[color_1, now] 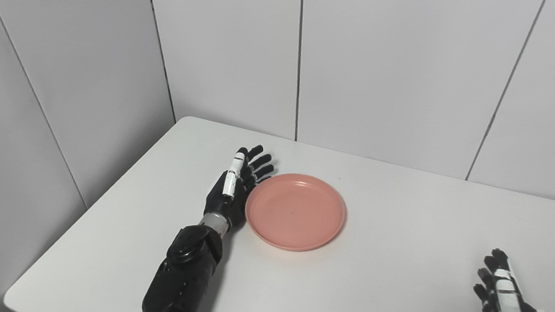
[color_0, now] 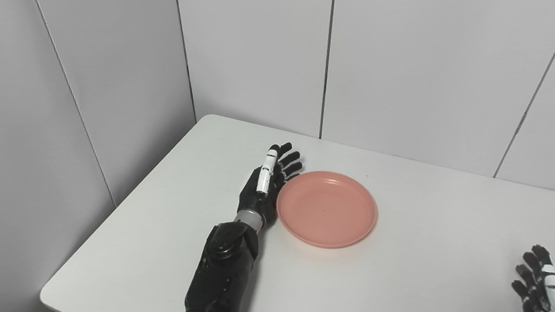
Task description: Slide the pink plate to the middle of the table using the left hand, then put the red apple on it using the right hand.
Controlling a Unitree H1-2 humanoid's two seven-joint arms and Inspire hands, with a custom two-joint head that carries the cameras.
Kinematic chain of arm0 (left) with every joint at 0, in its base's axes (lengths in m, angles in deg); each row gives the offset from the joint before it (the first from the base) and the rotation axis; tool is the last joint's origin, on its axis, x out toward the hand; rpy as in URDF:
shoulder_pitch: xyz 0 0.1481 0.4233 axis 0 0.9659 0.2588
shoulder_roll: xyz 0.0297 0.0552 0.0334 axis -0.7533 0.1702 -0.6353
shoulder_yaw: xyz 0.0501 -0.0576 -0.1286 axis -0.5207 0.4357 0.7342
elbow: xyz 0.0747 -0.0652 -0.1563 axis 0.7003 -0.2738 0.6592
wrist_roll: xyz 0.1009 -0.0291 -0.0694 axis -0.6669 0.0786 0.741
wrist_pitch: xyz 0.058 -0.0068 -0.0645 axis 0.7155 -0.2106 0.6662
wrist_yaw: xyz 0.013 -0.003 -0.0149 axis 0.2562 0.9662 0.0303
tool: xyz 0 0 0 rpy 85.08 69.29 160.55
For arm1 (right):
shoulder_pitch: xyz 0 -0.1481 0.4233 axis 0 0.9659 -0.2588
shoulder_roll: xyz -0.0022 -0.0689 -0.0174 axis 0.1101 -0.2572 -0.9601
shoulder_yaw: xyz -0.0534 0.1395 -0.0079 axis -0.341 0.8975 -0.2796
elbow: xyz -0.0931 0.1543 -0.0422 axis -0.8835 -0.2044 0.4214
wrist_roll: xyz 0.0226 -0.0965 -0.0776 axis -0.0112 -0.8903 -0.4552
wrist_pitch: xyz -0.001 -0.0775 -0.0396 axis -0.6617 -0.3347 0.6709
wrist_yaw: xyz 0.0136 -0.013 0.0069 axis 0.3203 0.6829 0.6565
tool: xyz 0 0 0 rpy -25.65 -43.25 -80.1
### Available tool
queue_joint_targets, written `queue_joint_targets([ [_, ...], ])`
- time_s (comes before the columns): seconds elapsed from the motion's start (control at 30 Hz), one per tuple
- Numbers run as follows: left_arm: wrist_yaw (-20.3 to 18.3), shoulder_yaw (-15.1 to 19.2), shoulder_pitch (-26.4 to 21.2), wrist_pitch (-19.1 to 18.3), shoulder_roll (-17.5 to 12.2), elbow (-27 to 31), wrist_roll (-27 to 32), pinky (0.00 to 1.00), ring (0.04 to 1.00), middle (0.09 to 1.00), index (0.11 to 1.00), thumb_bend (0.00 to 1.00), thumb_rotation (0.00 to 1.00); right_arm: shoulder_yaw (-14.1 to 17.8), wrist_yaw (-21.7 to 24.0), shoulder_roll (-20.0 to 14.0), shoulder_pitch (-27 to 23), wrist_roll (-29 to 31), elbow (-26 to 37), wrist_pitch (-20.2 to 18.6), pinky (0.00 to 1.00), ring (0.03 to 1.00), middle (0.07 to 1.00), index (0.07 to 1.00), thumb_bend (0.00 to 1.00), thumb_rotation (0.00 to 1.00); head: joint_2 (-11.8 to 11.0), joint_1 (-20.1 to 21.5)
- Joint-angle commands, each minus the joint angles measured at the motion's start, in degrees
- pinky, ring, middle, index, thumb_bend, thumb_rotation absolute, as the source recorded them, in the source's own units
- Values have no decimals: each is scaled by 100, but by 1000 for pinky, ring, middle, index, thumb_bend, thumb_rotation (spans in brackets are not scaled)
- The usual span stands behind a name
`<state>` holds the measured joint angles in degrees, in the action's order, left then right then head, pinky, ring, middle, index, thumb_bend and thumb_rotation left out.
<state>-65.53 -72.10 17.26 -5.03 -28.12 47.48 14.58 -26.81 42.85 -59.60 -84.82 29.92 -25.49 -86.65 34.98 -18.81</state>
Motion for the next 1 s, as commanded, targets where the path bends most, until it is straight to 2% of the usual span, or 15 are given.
queue_joint_targets([
  [0.0,81,-50,20,-274,70,90,-63,851,864,868,863,357,1000,24,76,-28,-128,-16,84,415,1000,1000,1000,1000,88,1000,6,10],
  [0.27,94,-169,114,-472,201,445,-84,859,867,871,866,348,1000,15,131,-59,-129,-79,-29,468,1000,1000,1000,1000,175,1000,116,127],
  [0.73,17,-310,217,-675,259,713,-56,872,881,889,885,358,1000,-11,65,65,-140,-234,-65,512,1000,988,996,1000,160,1000,356,545],
  [0.97,-25,-371,224,-640,386,692,-10,892,893,901,898,354,1000,5,40,126,-145,-320,-40,515,1000,978,989,995,155,1000,461,690],
])
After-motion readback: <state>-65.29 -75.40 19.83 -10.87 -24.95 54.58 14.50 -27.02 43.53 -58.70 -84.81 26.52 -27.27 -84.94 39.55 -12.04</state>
